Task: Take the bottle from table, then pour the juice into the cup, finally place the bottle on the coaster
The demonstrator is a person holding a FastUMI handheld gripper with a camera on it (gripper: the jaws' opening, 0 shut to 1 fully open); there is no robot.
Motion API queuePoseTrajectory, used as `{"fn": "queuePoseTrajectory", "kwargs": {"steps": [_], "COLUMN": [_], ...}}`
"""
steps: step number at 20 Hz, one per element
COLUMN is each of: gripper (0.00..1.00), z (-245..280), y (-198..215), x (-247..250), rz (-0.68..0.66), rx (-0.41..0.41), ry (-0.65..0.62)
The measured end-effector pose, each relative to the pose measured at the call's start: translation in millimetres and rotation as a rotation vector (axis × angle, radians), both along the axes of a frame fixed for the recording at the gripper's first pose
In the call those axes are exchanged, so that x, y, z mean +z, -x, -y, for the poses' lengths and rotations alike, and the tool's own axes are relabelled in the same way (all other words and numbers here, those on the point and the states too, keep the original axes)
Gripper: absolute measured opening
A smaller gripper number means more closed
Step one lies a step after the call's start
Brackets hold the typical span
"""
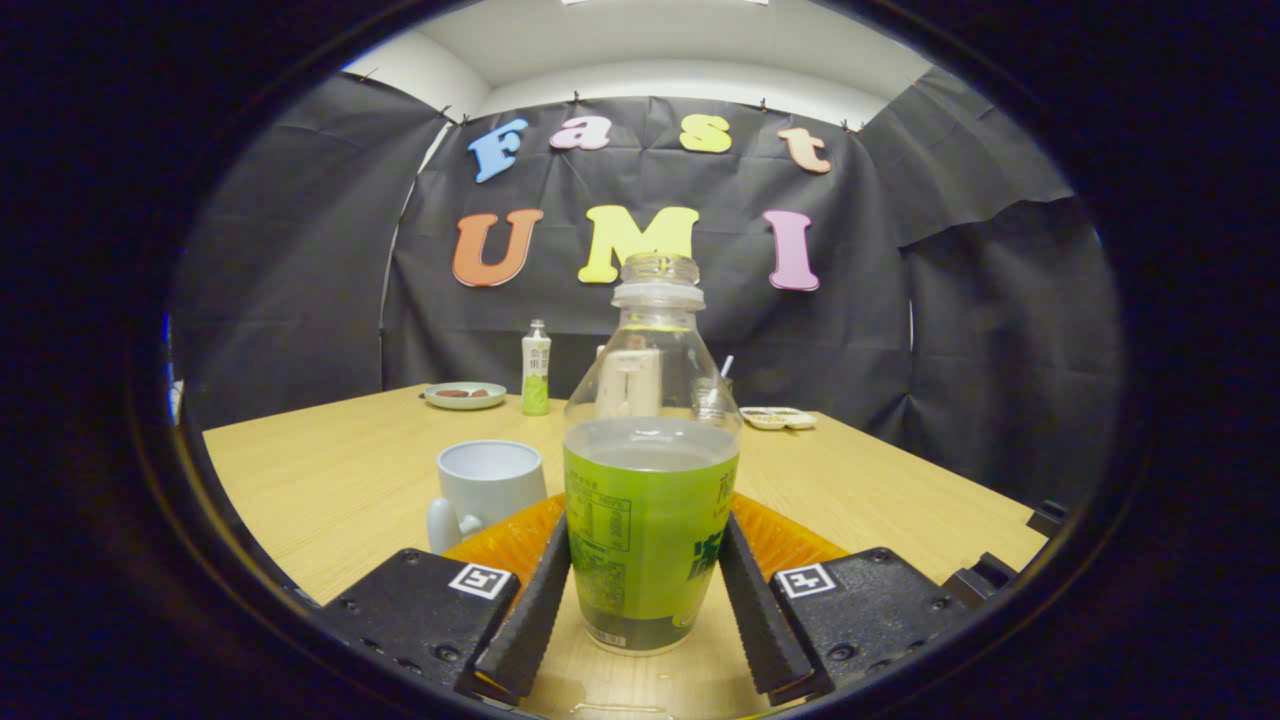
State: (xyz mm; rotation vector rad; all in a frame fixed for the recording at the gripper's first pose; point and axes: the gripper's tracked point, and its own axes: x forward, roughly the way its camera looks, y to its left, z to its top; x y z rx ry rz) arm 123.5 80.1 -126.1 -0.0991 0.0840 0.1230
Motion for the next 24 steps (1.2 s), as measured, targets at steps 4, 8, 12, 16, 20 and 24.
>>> {"fn": "queuePoseTrajectory", "kwargs": {"steps": [4,8,12,16,20,24], "gripper": [0.81,0.81,0.81,0.81,0.81,0.81], "z": [8,28,43,48,59,58], "y": [2,-18,-34,-38,-41,-45], "x": [12,25,24,21,24,47], "rz": [0.015,0.005,-0.073,-0.182,-0.225,-0.132], "rx": [-0.024,-0.095,-0.131,-0.071,-0.053,-0.1], "ry": [0.084,0.2,0.326,0.481,0.682,0.957]}}
